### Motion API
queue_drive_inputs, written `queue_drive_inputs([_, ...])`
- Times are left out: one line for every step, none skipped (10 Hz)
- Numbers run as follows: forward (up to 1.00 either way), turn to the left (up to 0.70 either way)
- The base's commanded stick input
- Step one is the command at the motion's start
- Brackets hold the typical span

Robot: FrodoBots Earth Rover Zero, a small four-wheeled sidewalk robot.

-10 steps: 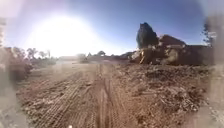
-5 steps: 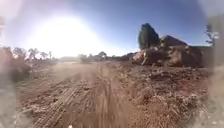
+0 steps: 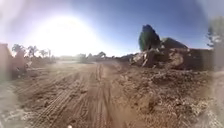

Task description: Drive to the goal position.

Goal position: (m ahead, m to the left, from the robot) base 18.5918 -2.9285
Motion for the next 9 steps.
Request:
queue_drive_inputs([0.50,0.00])
queue_drive_inputs([0.50,0.00])
queue_drive_inputs([0.50,0.00])
queue_drive_inputs([0.50,0.00])
queue_drive_inputs([0.50,0.00])
queue_drive_inputs([0.50,0.00])
queue_drive_inputs([0.50,0.00])
queue_drive_inputs([0.50,0.00])
queue_drive_inputs([0.50,0.00])
